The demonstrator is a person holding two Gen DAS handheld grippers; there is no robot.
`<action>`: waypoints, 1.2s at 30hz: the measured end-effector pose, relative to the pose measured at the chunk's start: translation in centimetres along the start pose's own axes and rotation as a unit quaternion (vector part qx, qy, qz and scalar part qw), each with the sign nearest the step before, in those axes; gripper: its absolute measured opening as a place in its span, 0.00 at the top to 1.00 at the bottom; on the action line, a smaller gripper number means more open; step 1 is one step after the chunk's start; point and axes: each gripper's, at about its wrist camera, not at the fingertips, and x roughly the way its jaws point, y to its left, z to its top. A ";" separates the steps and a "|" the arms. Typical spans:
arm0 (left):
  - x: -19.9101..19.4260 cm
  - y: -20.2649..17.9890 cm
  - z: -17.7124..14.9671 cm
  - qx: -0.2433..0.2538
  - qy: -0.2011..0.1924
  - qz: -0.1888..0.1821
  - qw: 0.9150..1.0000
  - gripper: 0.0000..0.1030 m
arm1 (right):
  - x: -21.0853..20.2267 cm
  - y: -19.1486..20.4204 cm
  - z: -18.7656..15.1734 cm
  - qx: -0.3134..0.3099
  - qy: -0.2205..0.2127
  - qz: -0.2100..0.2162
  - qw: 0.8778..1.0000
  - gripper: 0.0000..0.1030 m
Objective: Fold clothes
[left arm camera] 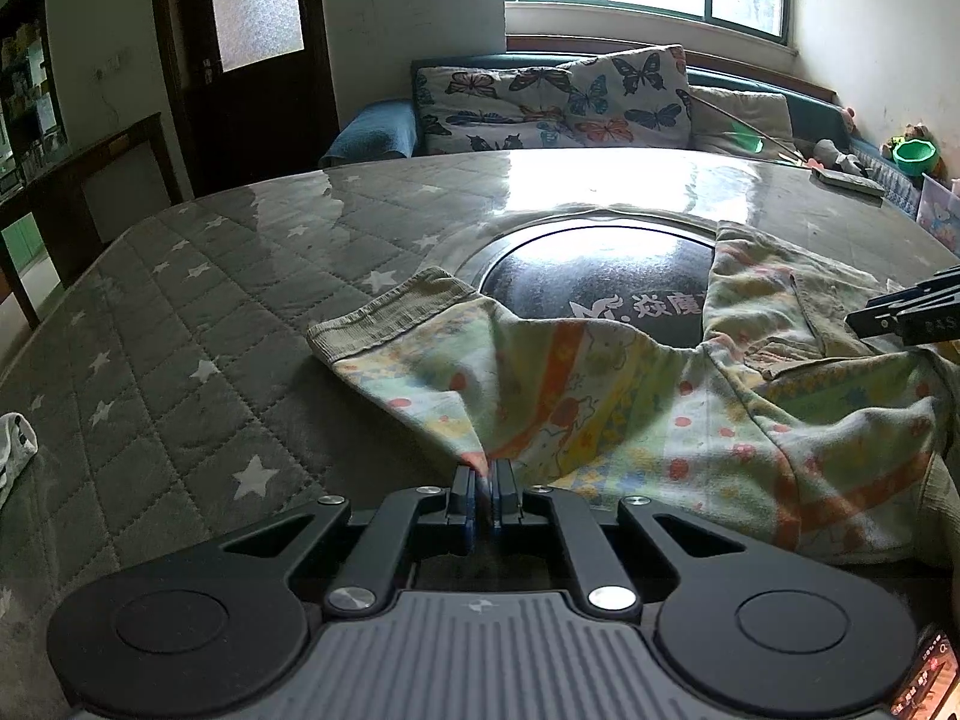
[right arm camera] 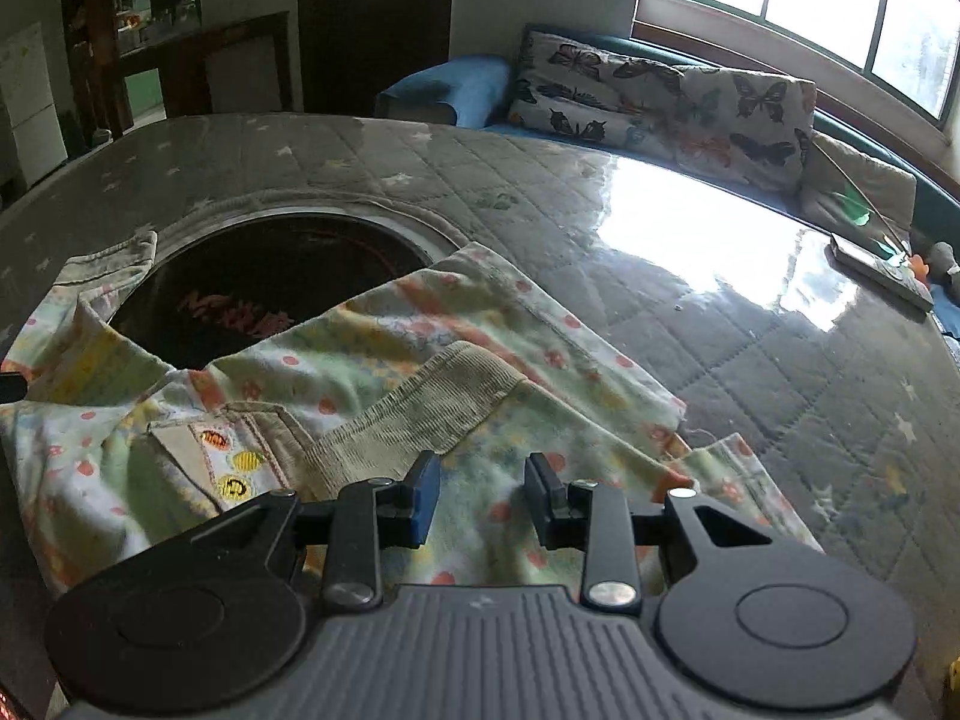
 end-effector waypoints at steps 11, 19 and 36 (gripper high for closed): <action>-0.7 1.0 -0.8 -0.014 -0.002 0.012 1.000 0.93 | 1.3 1.7 1.2 -0.032 -0.003 0.003 0.999 0.69; -0.9 1.2 -0.8 -0.020 -0.003 0.023 1.000 0.93 | 2.8 3.0 2.8 -0.051 -0.005 0.009 0.999 0.69; -1.8 1.1 -1.1 -0.015 -0.001 0.024 1.000 0.91 | 7.1 3.3 9.7 -0.073 -0.007 0.016 0.997 0.61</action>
